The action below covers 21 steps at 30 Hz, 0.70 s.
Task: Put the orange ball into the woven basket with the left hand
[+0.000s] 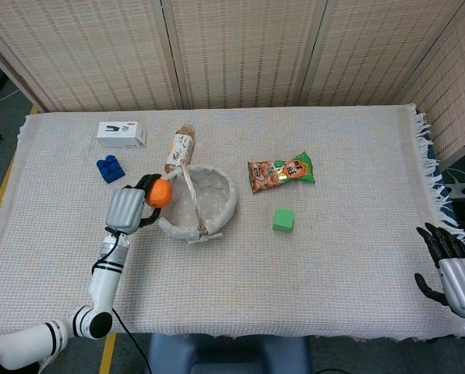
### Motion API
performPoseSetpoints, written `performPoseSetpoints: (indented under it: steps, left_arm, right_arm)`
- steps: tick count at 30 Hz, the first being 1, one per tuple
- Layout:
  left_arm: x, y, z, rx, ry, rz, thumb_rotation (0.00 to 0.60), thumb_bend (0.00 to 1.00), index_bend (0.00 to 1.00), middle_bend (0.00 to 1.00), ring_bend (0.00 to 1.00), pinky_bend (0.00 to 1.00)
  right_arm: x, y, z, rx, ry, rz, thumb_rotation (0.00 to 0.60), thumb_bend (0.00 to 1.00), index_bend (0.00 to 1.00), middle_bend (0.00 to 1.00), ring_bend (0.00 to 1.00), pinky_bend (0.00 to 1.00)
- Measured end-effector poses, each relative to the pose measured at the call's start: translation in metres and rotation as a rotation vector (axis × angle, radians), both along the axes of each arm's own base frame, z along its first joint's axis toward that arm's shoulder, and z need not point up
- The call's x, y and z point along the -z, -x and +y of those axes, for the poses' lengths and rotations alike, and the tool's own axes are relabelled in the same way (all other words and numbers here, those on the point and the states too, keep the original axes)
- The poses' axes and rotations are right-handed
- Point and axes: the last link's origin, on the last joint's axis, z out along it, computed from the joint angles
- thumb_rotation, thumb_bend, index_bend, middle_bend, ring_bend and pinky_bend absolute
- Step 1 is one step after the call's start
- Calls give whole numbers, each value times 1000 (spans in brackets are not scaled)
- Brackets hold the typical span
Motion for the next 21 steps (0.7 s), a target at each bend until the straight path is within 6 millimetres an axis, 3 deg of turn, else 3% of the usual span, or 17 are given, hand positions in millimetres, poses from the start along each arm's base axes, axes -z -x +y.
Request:
performPoseSetpoints:
  steps: [12, 16, 21]
  left_arm:
    - [-12, -20, -11, -16, 18, -130, 600, 496, 528, 504, 574, 520]
    - [-10, -19, -15, -38, 53, -155, 600, 496, 525, 500, 574, 517]
    - [-4, -19, -18, -50, 69, -173, 600, 495, 459, 488, 565, 495]
  right_arm:
    - [1, 0, -1, 5, -3, 3, 600, 268, 0, 0, 0, 135]
    - [1, 0, -1, 4, -1, 2, 600, 269, 0, 0, 0, 135]
    - [1, 0, -2, 7, -3, 4, 600, 268, 0, 0, 0, 135]
